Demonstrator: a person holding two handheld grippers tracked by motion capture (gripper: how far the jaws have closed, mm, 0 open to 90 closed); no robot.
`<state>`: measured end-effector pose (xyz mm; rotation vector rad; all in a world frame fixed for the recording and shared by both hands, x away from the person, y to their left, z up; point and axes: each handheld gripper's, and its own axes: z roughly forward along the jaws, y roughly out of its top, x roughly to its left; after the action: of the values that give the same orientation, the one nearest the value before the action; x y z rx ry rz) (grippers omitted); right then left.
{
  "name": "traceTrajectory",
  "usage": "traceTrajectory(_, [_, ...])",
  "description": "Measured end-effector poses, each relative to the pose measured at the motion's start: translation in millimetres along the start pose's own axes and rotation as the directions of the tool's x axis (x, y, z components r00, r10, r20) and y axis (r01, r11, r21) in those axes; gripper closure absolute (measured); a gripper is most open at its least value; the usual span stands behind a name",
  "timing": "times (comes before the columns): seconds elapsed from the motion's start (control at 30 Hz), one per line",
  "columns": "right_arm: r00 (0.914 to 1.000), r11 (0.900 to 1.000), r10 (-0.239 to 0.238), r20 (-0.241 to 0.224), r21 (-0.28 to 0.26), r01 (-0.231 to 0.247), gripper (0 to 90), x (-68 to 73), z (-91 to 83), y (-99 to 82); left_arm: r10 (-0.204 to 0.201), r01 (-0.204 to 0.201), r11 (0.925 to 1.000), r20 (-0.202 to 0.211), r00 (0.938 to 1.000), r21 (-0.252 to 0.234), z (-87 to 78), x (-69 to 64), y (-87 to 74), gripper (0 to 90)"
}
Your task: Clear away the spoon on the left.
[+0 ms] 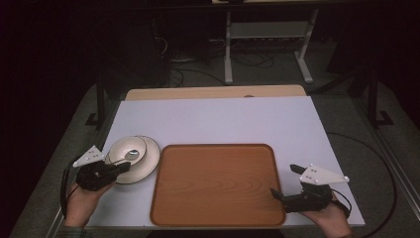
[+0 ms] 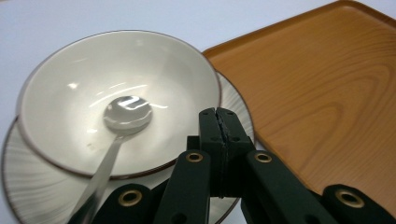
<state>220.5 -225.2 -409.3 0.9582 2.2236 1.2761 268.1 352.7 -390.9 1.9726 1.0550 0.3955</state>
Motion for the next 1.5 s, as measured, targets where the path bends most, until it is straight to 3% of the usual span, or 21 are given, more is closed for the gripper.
traceTrajectory(0.7, [1.0,1.0,0.001,0.002,0.001,-0.001,2.2,-0.2,-0.2,0.0,-0.033,0.033,0.9994,-0.047,0.9983,-0.011,-14.7,11.1,-3.9,89.3])
traceTrajectory(1.03, [1.0,1.0,0.001,0.003,0.001,-0.001,2.2,-0.3,0.0,-0.1,-0.062,0.061,0.9979,-0.081,0.9948,-0.025,-22.6,23.1,-8.9,89.3])
traceTrajectory(1.2, [1.0,1.0,0.001,0.003,0.002,-0.001,2.2,-0.5,0.1,-0.2,-0.046,0.043,0.9985,-0.104,0.9935,-0.033,-22.6,23.8,-8.5,89.3])
traceTrajectory(1.5, [1.0,1.0,0.002,0.004,0.003,-0.002,2.3,-0.6,0.1,-0.2,-0.059,0.054,0.9978,-0.129,0.99,-0.037,-24.7,30.8,-10.9,89.3])
